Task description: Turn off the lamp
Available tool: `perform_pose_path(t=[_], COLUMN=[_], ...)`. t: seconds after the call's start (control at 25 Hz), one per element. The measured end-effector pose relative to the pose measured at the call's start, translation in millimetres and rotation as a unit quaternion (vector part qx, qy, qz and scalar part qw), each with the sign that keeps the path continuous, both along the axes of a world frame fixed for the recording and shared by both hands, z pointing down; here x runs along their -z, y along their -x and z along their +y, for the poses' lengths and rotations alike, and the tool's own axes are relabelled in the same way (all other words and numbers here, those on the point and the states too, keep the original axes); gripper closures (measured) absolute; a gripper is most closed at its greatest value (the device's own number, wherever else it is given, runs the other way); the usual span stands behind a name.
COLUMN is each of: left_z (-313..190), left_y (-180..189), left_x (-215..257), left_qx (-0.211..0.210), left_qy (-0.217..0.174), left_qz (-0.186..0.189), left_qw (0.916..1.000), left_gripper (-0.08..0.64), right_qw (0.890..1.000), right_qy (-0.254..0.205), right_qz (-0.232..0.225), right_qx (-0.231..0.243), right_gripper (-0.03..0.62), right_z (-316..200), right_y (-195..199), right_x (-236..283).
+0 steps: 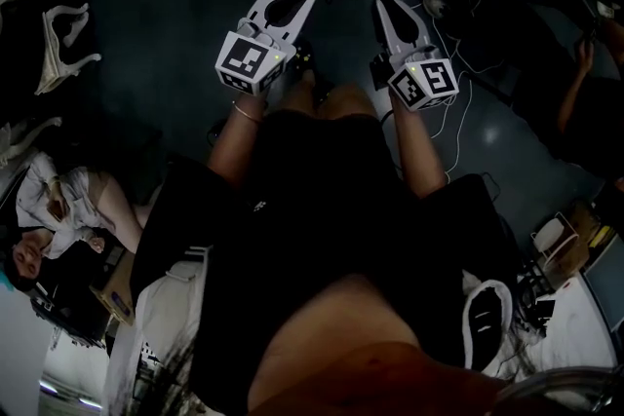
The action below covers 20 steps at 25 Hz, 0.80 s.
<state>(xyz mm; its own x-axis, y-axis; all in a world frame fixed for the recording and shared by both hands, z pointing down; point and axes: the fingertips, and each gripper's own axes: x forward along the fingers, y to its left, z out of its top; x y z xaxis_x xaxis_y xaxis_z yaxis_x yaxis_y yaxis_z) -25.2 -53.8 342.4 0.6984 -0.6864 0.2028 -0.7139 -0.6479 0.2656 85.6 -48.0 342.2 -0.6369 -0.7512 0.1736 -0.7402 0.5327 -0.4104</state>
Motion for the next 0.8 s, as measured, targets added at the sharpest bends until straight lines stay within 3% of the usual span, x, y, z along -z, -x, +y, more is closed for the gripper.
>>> perform_pose_path(t=[0.28, 0.48, 0.8], left_z=[-8, -14, -18], left_y=[-7, -7, -5], left_x=[-19, -30, -56], left_qx=[-0.007, 0.003, 0.025], left_qy=[0.005, 0.005, 0.005], left_qz=[0.011, 0.018, 0.013], left_qw=[0.9999, 0.9998, 0.9996], left_gripper=[0.552, 0.552, 0.552], right_qw=[1.0, 0.999, 0.998], right_qy=[0.019, 0.031, 0.044], right_qz=[0.025, 0.037, 0.048], right_qx=[-0.003, -0.003, 0.009], right_gripper=[0.546, 0.5, 0.483], right_z=[-27, -47, -72], right_y=[1, 6, 16], right_x=[-26, -45, -78])
